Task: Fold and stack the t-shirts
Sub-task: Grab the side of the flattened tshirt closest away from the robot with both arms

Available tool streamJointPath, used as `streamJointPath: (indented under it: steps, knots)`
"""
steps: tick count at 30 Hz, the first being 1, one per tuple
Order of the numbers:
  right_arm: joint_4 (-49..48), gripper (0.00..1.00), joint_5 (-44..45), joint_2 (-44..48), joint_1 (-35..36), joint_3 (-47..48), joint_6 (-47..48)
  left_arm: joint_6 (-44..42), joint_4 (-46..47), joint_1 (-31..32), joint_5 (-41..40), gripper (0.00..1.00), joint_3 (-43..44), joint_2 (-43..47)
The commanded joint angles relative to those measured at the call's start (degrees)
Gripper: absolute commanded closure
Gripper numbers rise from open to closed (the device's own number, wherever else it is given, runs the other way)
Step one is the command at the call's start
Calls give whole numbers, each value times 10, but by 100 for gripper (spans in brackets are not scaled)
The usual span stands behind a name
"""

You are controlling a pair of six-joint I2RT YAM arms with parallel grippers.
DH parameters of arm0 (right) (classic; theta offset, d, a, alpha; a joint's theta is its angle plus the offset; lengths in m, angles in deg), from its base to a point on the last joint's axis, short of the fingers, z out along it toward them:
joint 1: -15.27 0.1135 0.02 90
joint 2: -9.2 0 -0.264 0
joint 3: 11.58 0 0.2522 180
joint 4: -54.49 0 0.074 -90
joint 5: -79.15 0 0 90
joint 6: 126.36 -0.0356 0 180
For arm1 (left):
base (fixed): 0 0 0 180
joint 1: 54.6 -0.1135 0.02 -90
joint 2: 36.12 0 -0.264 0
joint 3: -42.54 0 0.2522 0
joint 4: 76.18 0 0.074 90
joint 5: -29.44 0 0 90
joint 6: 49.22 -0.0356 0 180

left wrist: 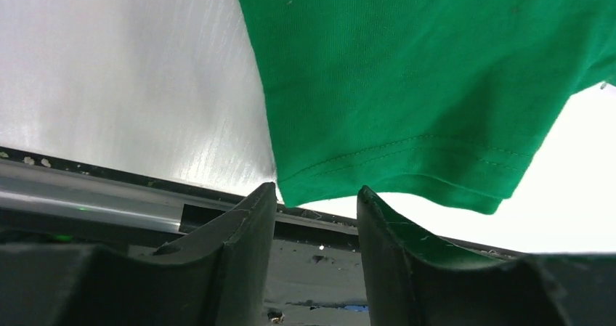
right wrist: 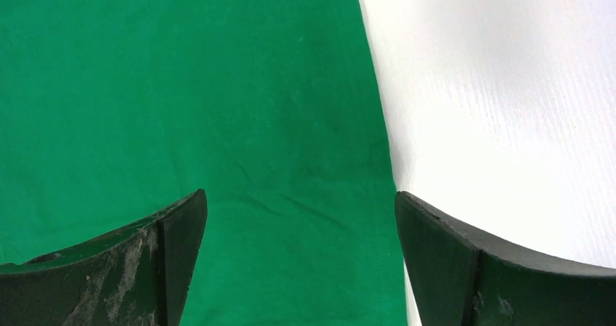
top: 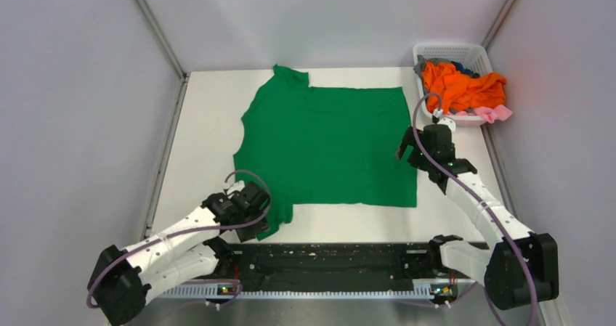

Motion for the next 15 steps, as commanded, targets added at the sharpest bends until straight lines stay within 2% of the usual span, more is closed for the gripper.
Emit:
streamJointPath:
  steps: [1, 12, 15]
  knots:
    - [-4, 1, 13, -5, -1, 8, -2, 8, 37, 3, 8, 50, -12, -32]
    - [1, 1, 9, -7, -1, 8, 0, 11, 52, 3, -59, 51, 19, -122]
    - [5, 1, 12, -2, -2, 9, 1, 6, 52, 3, -66, 59, 26, -137]
